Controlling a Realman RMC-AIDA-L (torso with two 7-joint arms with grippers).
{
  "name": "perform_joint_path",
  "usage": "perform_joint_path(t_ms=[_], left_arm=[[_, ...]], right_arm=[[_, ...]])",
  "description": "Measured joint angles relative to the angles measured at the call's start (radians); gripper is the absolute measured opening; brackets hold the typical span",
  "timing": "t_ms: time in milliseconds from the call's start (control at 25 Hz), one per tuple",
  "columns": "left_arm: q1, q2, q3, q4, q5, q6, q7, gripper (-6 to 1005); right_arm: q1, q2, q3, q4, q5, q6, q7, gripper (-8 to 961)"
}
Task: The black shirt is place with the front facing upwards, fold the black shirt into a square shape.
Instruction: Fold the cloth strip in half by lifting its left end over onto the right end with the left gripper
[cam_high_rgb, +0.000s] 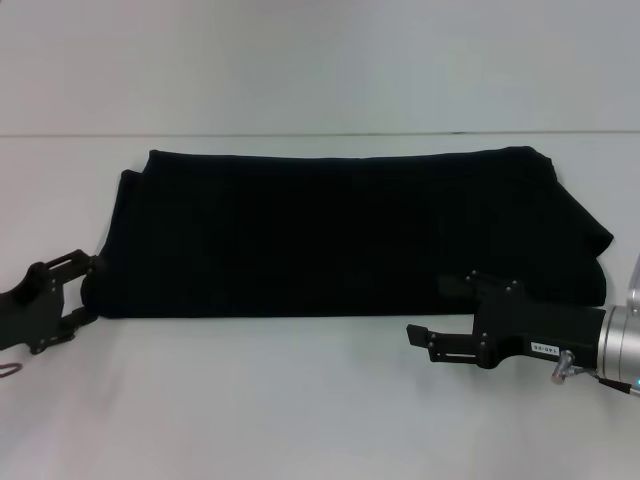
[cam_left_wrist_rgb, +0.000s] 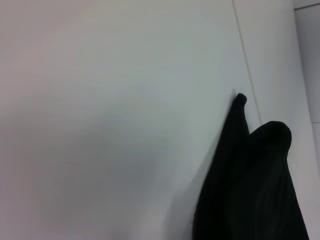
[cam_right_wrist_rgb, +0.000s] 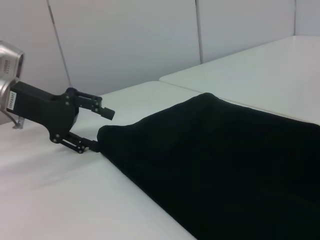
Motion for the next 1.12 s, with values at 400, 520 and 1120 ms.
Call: perform_joint_path(t_ms=[400, 520, 1120], left_arm=[[-0.058, 0.006, 0.023, -0.039, 0.000, -0.026, 0.043, 817], [-0.061, 0.010, 0.037, -0.037, -0.003, -0.018, 0.053, 814], [-0.061, 0.008, 0.081, -0.032, 0.001, -0.009, 0.086, 470]], right_arm=[[0.002, 0.003, 0.000, 0.000, 0.000, 0.000, 0.000, 947], [0.001, 0.003, 0.000, 0.000, 0.000, 0.000, 0.000, 946], [-0.002, 0.003, 0.000, 0.000, 0.003, -0.004, 0.000, 946]])
